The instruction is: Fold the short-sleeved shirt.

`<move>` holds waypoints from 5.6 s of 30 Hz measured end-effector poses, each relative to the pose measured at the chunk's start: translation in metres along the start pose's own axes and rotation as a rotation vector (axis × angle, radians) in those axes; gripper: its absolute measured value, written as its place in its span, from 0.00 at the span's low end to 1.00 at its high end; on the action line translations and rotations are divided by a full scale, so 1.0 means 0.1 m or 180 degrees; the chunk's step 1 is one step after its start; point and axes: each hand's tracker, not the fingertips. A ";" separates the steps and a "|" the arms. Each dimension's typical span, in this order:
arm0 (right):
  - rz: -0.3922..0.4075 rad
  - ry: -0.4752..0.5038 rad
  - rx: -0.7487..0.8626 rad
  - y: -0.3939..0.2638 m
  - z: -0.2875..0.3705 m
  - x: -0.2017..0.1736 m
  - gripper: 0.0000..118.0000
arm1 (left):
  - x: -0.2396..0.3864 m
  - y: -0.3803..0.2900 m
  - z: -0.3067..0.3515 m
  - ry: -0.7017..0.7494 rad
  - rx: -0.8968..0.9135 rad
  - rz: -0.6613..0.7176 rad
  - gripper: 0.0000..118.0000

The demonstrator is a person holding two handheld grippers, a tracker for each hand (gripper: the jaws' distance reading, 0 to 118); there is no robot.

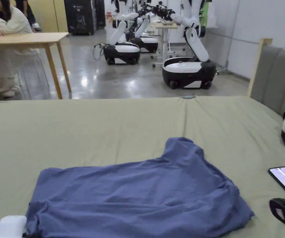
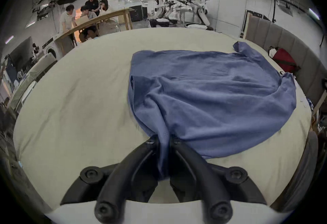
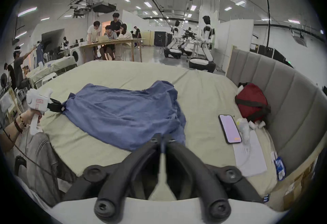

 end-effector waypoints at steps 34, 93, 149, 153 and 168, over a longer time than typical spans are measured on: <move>-0.0080 0.0444 -0.1101 -0.21 -0.86 0.21 0.11 | -0.14 -0.18 1.12 -0.0117 0.0399 -0.0139 0.07; -0.0450 0.0278 -0.0096 -0.46 1.00 -0.28 0.00 | -0.31 1.08 -0.86 0.0063 -0.0287 -0.0110 0.83; 0.0123 0.0697 -0.1466 -0.80 -0.39 -0.01 0.01 | -0.30 -0.86 1.10 -0.0756 0.0321 -0.0379 0.01; 0.0211 0.0626 -0.1536 -1.08 -0.73 -0.04 0.01 | -0.32 -1.01 0.73 -0.0601 0.0188 -0.0377 0.01; -0.0772 0.1061 0.0106 -0.62 1.12 0.02 0.75 | -0.53 -0.98 1.89 -0.0557 0.1210 0.0435 0.89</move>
